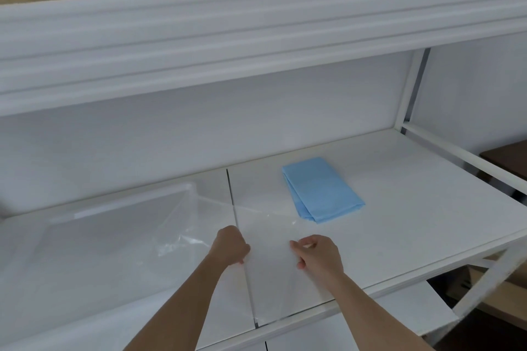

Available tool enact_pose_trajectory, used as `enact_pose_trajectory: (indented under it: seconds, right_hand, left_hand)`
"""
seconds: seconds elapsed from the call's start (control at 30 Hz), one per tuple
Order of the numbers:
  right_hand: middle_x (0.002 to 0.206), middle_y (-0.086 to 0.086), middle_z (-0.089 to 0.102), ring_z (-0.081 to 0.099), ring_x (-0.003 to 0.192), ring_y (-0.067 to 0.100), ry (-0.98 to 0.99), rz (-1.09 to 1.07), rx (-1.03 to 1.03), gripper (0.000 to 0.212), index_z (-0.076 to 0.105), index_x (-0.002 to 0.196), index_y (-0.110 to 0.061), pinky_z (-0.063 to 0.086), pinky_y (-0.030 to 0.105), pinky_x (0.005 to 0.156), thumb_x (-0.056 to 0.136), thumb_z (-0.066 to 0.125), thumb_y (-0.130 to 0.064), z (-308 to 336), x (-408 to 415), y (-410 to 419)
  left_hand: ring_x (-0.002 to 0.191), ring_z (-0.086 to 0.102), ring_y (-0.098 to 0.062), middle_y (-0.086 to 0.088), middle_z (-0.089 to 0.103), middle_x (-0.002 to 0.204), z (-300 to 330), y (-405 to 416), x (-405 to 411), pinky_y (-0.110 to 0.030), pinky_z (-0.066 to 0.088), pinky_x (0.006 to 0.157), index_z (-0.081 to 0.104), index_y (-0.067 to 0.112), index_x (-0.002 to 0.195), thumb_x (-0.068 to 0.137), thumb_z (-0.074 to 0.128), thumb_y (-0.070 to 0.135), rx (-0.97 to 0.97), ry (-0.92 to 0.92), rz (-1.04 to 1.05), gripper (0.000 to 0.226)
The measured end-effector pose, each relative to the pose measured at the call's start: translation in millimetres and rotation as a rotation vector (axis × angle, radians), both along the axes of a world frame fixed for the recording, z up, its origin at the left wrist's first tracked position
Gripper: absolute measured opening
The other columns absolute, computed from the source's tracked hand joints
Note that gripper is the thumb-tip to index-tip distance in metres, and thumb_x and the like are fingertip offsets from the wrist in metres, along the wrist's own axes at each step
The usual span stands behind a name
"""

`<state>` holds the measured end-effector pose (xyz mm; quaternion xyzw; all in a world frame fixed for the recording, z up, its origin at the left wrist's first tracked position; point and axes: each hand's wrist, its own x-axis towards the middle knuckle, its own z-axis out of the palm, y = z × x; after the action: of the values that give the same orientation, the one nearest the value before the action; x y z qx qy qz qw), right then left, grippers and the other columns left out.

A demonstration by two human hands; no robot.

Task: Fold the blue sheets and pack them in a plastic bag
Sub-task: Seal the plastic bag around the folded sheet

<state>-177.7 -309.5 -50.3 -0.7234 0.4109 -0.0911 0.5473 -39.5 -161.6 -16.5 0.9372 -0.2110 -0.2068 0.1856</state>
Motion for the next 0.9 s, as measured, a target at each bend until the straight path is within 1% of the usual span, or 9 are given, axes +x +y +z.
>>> enact_pose_trajectory:
  seconds: [0.1, 0.17, 0.23, 0.3, 0.4, 0.53, 0.67, 0.8, 0.9]
  right_hand:
    - [0.062, -0.002, 0.07, 0.064, 0.052, 0.004, 0.01, 0.028, -0.062, 0.014, 0.066, 0.082, -0.023, 0.047, 0.022, 0.055, 0.079, 0.069, -0.037, -3.1, -0.5, 0.2]
    - [0.058, -0.002, 0.069, 0.063, 0.052, 0.006, 0.004, 0.027, -0.025, 0.009, 0.067, 0.076, -0.02, 0.048, 0.025, 0.06, 0.079, 0.067, -0.029, -3.9, -0.6, -1.3]
    - [0.055, -0.004, 0.064, 0.059, 0.051, 0.01, -0.054, 0.002, 0.057, 0.011, 0.062, 0.067, -0.017, 0.046, 0.029, 0.06, 0.077, 0.064, -0.022, -2.3, -0.2, -1.3]
    - [0.051, -0.004, 0.05, 0.046, 0.051, 0.015, -0.157, -0.066, 0.124, 0.024, 0.049, 0.054, -0.019, 0.037, 0.032, 0.058, 0.076, 0.06, -0.017, 0.1, -0.4, 0.3]
    - [0.06, 0.003, 0.026, 0.024, 0.062, 0.019, -0.333, -0.185, 0.177, 0.025, 0.031, 0.057, -0.018, 0.02, 0.034, 0.06, 0.067, 0.054, -0.019, 4.1, 1.5, 0.0]
    - [0.066, 0.007, 0.029, 0.028, 0.068, 0.024, -0.472, -0.33, 0.237, 0.018, 0.037, 0.058, -0.018, 0.024, 0.034, 0.062, 0.061, 0.054, -0.017, 3.9, 2.3, -3.4]
    - [0.071, -0.002, 0.043, 0.041, 0.079, 0.02, -0.503, -0.437, 0.196, 0.008, 0.049, 0.079, -0.013, 0.032, 0.028, 0.071, 0.082, 0.057, -0.014, 0.1, -1.9, -10.6]
    - [0.069, 0.002, 0.036, 0.034, 0.065, 0.016, -0.486, -0.41, 0.174, 0.027, 0.041, 0.071, -0.012, 0.03, 0.026, 0.059, 0.095, 0.052, -0.016, -9.1, -2.5, -18.3]
    - [0.096, 0.003, 0.054, 0.051, 0.086, 0.021, -0.373, -0.387, 0.16, 0.009, 0.05, 0.092, -0.014, 0.043, 0.031, 0.076, 0.092, 0.057, -0.02, -11.8, 0.7, -24.2]
  left_hand:
    - [0.092, 0.069, -0.027, -0.012, 0.065, 0.087, 7.3, 1.2, 3.1, -0.028, 0.052, 0.077, 0.063, 0.003, 0.084, 0.088, 0.058, 0.01, -0.095, 0.027, -0.019, 0.01]
    - [0.113, 0.058, -0.022, -0.01, 0.062, 0.115, 3.9, 5.9, 8.3, -0.025, 0.043, 0.094, 0.066, 0.005, 0.099, 0.087, 0.062, 0.017, -0.095, -0.062, -0.02, 0.018]
    - [0.133, 0.039, -0.018, -0.005, 0.041, 0.145, -6.1, 12.3, 10.7, -0.026, 0.029, 0.107, 0.053, 0.013, 0.128, 0.085, 0.066, 0.032, -0.09, -0.047, -0.004, 0.049]
    - [0.147, 0.008, -0.017, 0.001, 0.004, 0.16, -15.6, 17.8, 8.0, -0.035, 0.008, 0.117, 0.023, 0.017, 0.149, 0.085, 0.06, 0.053, -0.05, -0.084, -0.052, 0.082]
    - [0.146, -0.017, -0.015, 0.005, -0.021, 0.157, -29.0, 23.7, -0.8, -0.042, -0.009, 0.117, -0.003, 0.023, 0.152, 0.086, 0.03, 0.071, -0.004, -0.266, -0.103, 0.088]
    - [0.145, -0.018, -0.017, 0.001, -0.024, 0.157, -42.5, 30.1, -8.8, -0.041, -0.01, 0.118, -0.013, 0.03, 0.15, 0.069, -0.006, 0.076, 0.061, -0.282, -0.13, 0.094]
    - [0.145, -0.021, -0.021, -0.003, -0.03, 0.154, -51.4, 35.3, -10.3, -0.041, -0.008, 0.118, -0.013, 0.032, 0.15, 0.07, 0.001, 0.079, 0.096, -0.211, -0.088, 0.094]
    - [0.145, -0.02, -0.026, -0.012, -0.029, 0.154, -55.8, 35.6, -11.8, -0.04, -0.006, 0.119, -0.014, 0.027, 0.15, 0.088, 0.028, 0.071, 0.153, -0.092, -0.051, 0.087]
    - [0.145, -0.02, -0.029, -0.014, -0.029, 0.154, -55.5, 33.0, -13.8, -0.041, -0.005, 0.119, -0.013, 0.028, 0.151, 0.089, 0.029, 0.07, 0.18, -0.09, -0.056, 0.086]
